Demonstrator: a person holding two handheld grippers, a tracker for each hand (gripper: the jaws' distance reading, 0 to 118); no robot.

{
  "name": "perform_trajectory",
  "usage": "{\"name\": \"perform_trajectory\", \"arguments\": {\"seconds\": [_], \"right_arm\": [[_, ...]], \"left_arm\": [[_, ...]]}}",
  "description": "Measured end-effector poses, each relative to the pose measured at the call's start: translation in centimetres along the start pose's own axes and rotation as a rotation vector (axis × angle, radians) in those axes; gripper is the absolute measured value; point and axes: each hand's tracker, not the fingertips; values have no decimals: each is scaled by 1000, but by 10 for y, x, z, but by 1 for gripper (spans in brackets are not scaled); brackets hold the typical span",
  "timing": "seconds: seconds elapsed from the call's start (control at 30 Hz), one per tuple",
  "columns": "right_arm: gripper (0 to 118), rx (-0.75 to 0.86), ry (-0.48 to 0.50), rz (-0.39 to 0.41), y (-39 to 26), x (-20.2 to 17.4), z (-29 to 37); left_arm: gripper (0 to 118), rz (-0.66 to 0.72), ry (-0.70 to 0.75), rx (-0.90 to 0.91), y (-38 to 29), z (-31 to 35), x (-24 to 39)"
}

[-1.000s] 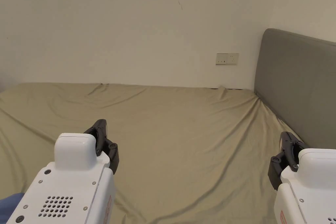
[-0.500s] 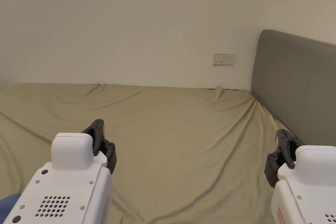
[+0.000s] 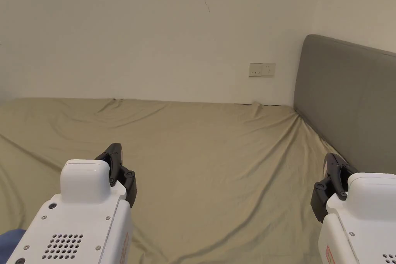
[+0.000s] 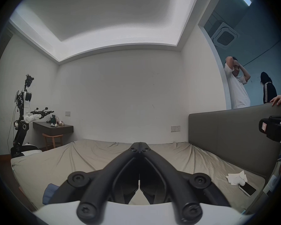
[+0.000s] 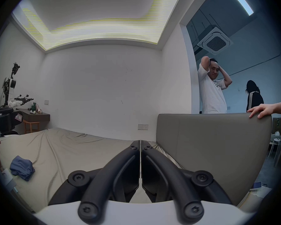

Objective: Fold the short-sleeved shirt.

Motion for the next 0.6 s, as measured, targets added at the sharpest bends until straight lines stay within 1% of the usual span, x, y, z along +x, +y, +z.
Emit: {"name": "perform_trajectory", "arguments": {"seconds": [0.37, 0.4, 0.43, 0.47, 0.5, 0.53, 0.57, 0.6], "right_arm": [[4, 0, -6, 10, -1, -4, 0], [17, 3, -18, 13, -1, -4, 0], [39, 1, -18, 9, 0, -4, 0], [76, -9, -10, 0, 1, -2, -2], [118, -34, -2, -12, 2, -1, -4], [118, -47, -4, -18, 1, 0, -6], [118, 57, -20, -14, 0, 0, -2], [118, -7, -4, -27, -2, 0, -3]], "left_arm": [[0, -10, -1, -4, -2, -1, 2], [9, -15, 1, -8, -2, -2, 2], [30, -16, -3, -14, -3, -2, 2], [63, -15, -9, -21, -3, -3, 2], [112, -13, -13, -31, -4, -4, 1], [118, -12, -12, -58, -4, -6, 1], [118, -13, -10, -65, -5, -6, 2], [118, -9, -10, -26, -2, 2, 0]]}}
